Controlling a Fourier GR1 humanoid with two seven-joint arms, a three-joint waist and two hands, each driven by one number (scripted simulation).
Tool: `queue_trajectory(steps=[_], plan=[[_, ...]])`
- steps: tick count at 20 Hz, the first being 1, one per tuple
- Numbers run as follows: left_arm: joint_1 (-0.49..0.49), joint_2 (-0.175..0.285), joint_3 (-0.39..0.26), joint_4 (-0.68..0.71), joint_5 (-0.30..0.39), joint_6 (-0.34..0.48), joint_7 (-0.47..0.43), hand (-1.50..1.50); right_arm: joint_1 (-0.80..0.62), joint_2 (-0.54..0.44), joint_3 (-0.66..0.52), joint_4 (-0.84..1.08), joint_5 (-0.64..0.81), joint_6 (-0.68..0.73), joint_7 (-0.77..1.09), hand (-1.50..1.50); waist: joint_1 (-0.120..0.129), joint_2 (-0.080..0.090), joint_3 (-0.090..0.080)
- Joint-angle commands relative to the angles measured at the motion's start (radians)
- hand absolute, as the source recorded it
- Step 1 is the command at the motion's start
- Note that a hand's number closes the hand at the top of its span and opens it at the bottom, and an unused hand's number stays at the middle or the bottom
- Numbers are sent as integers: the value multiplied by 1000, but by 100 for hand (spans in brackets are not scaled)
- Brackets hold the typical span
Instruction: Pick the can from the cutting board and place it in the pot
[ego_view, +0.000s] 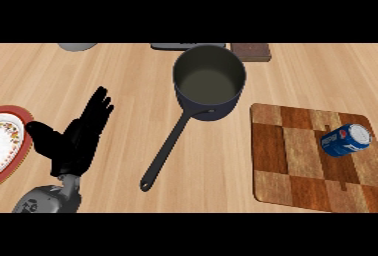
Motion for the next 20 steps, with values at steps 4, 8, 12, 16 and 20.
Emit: queue_trajectory(steps=[4, 8, 12, 16, 20], plan=[[37, -20, 13, -45, -38, -23, 17, 0, -6, 109, 39, -59, 148, -22, 90, -150, -6, -2, 0], [23, -23, 63, -1, -35, -65, 11, 0, 37, 148, -27, 19, 189, -53, -2, -150, -8, -1, 0], [2, -32, 90, -47, -53, -66, 63, 0, 33, 213, -50, -105, 180, -3, 106, -150, -9, -2, 0], [66, -45, 116, -12, -37, -143, -26, 0, 25, 250, -73, -98, 221, 7, 101, -150, -5, -1, 0], [-3, -101, 94, -21, -108, -78, 48, 0, 50, 310, -77, -110, 264, 17, 159, -150, -10, -1, 0]])
